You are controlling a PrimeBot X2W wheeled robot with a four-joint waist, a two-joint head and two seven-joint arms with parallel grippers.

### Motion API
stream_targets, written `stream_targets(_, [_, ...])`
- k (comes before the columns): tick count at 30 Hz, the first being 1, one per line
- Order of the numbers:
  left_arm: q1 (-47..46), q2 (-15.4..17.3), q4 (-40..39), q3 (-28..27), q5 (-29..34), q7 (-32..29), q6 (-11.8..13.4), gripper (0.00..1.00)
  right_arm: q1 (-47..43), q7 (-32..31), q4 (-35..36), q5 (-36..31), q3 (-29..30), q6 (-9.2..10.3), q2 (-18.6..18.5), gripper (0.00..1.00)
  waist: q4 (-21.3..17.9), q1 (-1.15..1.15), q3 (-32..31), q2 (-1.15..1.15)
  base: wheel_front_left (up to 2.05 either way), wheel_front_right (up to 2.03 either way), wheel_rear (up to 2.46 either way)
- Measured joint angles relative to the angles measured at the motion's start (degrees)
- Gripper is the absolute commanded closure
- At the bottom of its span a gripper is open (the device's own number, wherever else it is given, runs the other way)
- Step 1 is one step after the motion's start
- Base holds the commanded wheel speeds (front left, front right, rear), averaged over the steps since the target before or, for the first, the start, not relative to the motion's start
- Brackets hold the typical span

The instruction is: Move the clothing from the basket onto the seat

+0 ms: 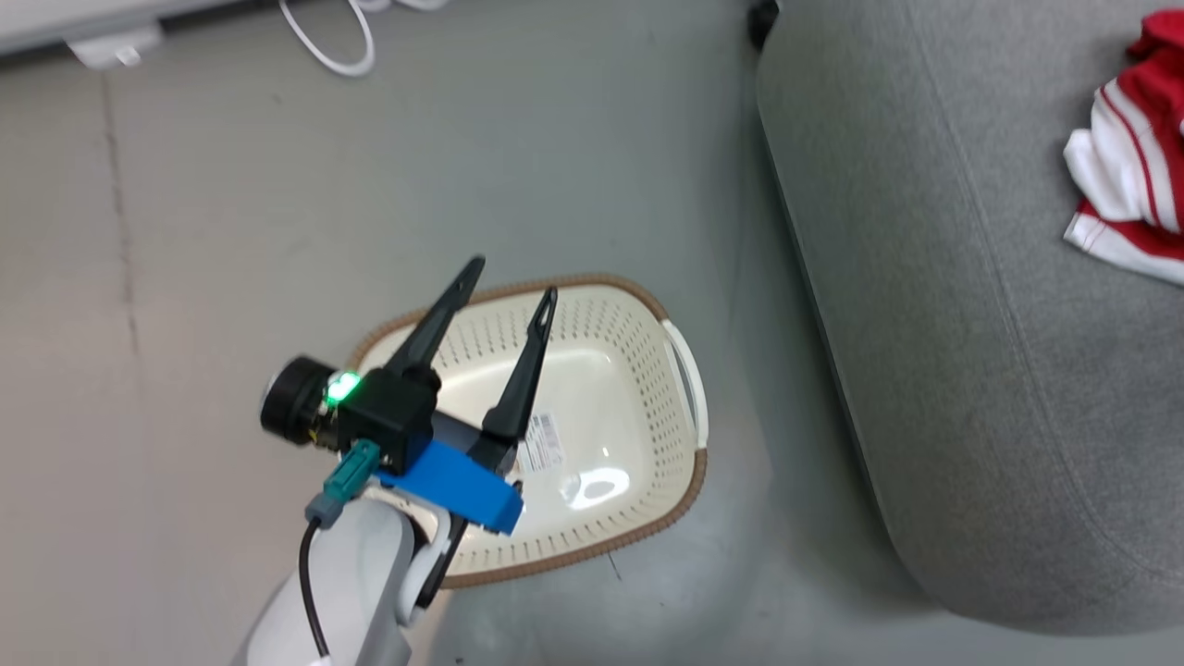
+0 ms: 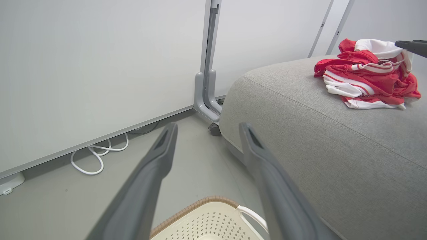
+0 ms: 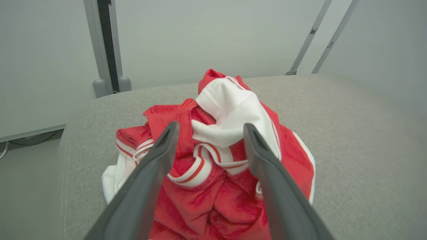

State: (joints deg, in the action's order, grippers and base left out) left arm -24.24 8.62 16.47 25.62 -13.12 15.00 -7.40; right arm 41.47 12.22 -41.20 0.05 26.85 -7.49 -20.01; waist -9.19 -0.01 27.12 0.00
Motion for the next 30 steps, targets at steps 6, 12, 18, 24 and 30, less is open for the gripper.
stream_targets(6, [4.7,-1.8,1.6,-2.5,-0.5,0.0,0.0,0.0,-9.3,-2.9,8.8,1.2,-3.0,0.0,2.6,0.0,2.2,0.0,-6.8,0.0,0.0,0.0,0.0])
stream_targets(12, [9.7,-3.2,2.6,-6.0,-0.6,0.0,0.0,0.0,-18.4,-6.1,19.2,1.8,-6.7,0.0,6.3,0.0,4.2,-0.01,-13.1,0.0,0.0,0.0,0.0])
stream_targets(18, [13.3,-4.1,3.2,-9.6,-0.9,0.0,0.0,0.0,-27.4,-7.5,28.5,1.7,-8.2,0.0,11.5,0.0,6.7,-0.01,-18.2,0.0,0.0,0.0,0.0])
stream_targets(24, [15.5,-4.9,4.2,-12.8,-1.0,0.0,0.0,0.0,-33.5,-8.3,32.4,2.7,-10.0,0.0,14.9,0.0,9.7,-0.01,-21.9,0.0,0.0,0.0,0.0])
stream_targets(30, [16.8,-5.3,5.3,-15.9,-1.0,0.0,0.0,0.0,-37.3,-7.9,34.4,3.1,-12.5,0.0,16.3,0.0,12.2,0.0,-24.6,0.0,0.0,0.0,0.0])
